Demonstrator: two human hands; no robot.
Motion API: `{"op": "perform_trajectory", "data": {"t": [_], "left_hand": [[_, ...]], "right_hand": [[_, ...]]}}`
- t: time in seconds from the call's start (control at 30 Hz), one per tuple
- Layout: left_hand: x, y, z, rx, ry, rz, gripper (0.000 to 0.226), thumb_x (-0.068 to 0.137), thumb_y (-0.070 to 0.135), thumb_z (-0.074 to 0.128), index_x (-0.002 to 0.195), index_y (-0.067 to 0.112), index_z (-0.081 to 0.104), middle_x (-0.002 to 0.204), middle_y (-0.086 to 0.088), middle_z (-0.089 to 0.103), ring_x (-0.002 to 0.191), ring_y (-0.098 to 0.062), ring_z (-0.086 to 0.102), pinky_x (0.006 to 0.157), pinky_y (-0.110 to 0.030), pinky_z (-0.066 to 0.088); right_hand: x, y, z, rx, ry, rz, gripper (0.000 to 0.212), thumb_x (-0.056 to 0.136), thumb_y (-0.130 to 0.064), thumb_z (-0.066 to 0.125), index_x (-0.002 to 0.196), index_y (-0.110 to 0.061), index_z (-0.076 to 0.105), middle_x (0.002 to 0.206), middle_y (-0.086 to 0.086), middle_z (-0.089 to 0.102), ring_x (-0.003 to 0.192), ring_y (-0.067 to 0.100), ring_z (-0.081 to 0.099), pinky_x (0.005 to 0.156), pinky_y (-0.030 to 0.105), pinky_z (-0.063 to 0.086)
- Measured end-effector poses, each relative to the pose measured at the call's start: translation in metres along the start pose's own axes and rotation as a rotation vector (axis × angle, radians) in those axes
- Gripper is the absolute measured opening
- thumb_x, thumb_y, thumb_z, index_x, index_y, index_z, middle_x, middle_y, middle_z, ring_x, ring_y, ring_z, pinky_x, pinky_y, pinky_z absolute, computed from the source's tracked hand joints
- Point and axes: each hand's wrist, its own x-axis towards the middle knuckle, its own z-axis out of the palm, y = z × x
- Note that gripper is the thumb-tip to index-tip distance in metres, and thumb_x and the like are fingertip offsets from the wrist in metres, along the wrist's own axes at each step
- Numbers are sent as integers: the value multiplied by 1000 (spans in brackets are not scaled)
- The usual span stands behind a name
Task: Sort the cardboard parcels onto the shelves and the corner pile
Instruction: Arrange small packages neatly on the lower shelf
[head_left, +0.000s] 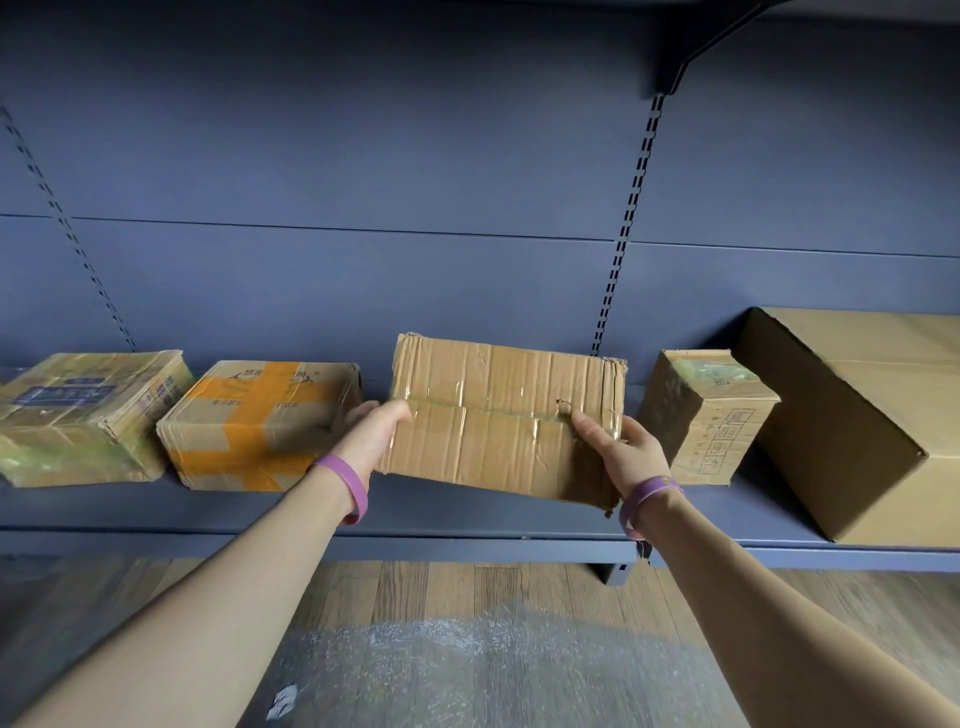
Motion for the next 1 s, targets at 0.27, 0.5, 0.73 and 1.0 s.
{"op": "perform_trajectory", "data": {"t": [0.27,0.5,0.73,1.0], "left_hand": [[1,13,-1,-1,-2,-148,115,66,97,30,155,25,26,155,-9,39,141,-35,37,113,-58,31],[0,5,-3,-16,-82,-155,50,93,60,49,127,23,48,122,-10,61,116,-29,54,99,-47,44],[3,-4,-7,-9,-74,-125,43,88,44,49,125,21,54,120,-12,63,116,-33,56,106,-54,42],[7,-6,-6,24,-33,-103,50,81,0,50,131,3,50,122,-21,57,109,-38,58,84,-45,51]], "right_hand": [[2,8,-7,-122,-71,-2,41,82,-9,78,117,-6,58,105,11,68,92,25,66,86,38,54],[3,11,-13,-279,-158,-23,82,47,-42,98,110,-8,58,104,9,71,95,23,69,84,40,57],[-3,1,-5,-26,-167,105,119,46,-95,60,141,-23,51,136,-9,53,128,16,47,115,53,30],[4,8,-1,-88,2,52,45,91,-45,64,124,-15,55,122,-1,59,109,19,56,94,30,39]]}}
